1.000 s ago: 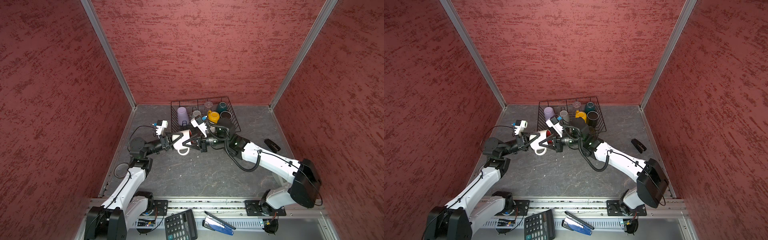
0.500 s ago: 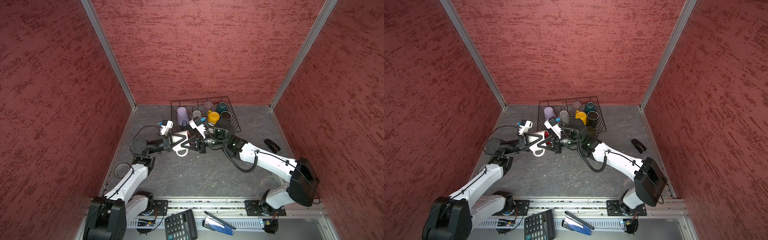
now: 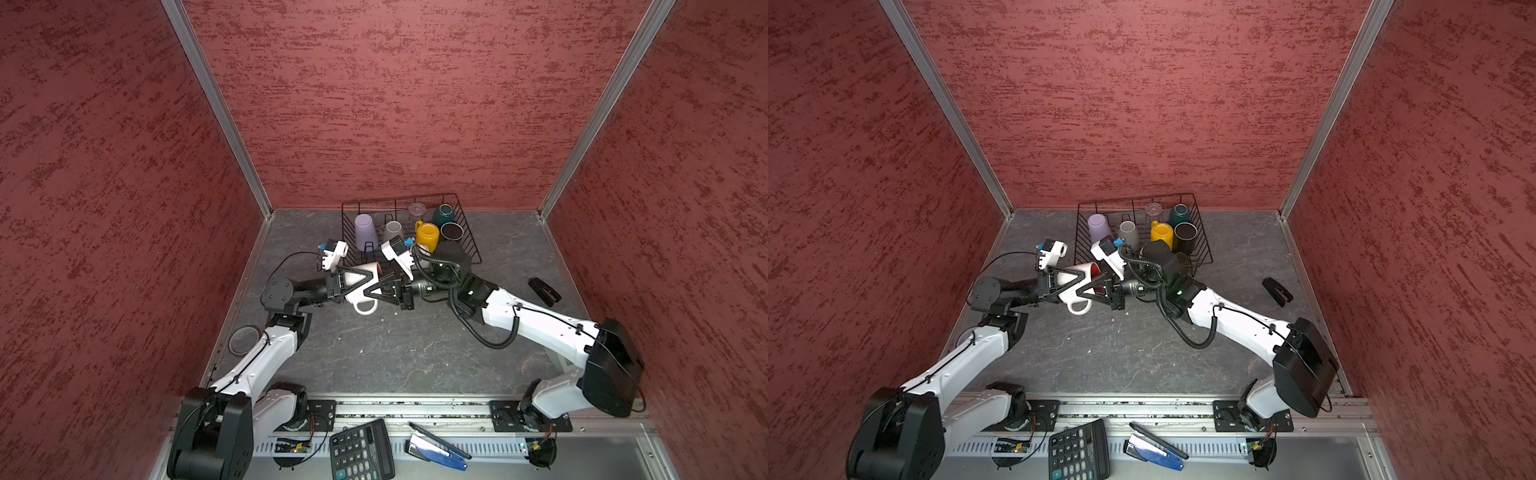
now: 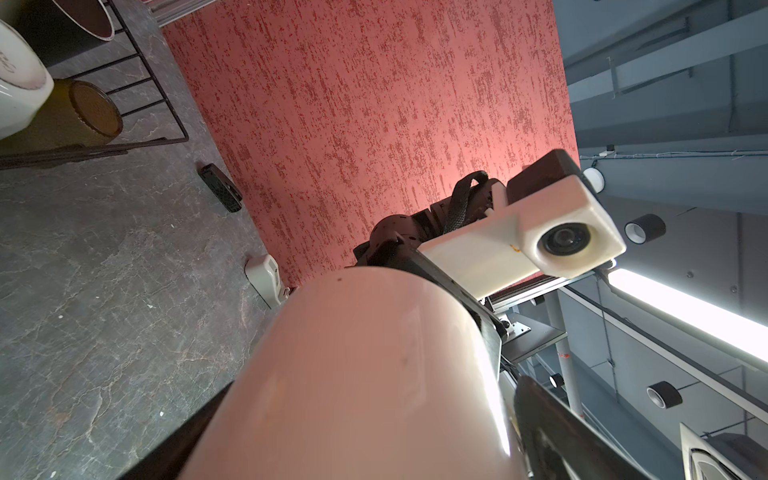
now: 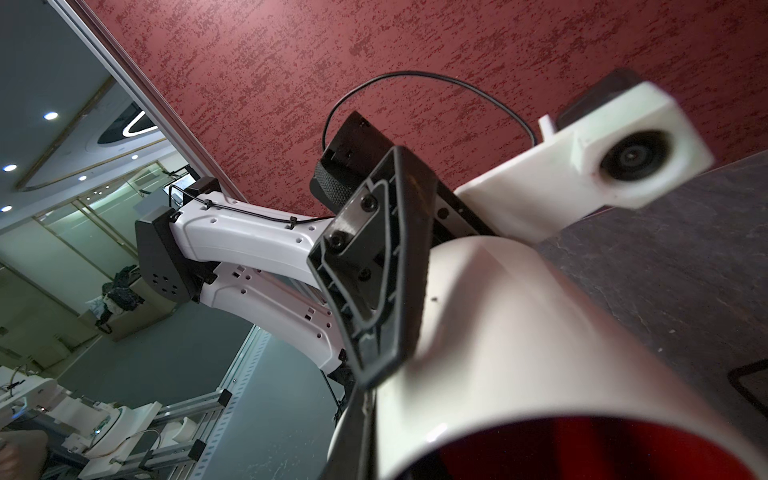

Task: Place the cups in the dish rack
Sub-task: 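Close the left gripper on the red-lined white mug beside the right gripper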

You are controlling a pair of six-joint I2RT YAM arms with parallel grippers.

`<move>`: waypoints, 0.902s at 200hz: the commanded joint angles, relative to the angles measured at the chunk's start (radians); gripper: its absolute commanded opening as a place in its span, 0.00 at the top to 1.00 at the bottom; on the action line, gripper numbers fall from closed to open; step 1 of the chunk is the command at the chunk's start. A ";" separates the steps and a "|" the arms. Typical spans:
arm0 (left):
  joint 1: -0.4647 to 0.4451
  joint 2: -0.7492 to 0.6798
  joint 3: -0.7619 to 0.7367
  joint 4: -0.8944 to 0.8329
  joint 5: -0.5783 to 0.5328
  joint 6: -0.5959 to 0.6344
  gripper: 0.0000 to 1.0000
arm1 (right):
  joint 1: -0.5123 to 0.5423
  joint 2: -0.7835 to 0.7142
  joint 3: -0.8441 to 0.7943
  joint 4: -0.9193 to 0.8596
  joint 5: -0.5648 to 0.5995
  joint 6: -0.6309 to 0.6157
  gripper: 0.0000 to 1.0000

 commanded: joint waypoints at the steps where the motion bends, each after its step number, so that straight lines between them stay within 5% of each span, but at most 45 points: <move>1: -0.011 -0.022 0.043 0.082 0.018 -0.010 0.00 | -0.021 -0.026 -0.008 0.055 0.033 -0.002 1.00; 69: -0.010 -0.022 0.036 0.078 0.018 -0.004 0.01 | -0.042 -0.025 -0.028 0.092 0.040 0.021 1.00; 180: -0.022 -0.026 0.060 -0.001 0.031 0.046 0.21 | -0.050 0.015 0.003 0.077 -0.049 0.052 1.00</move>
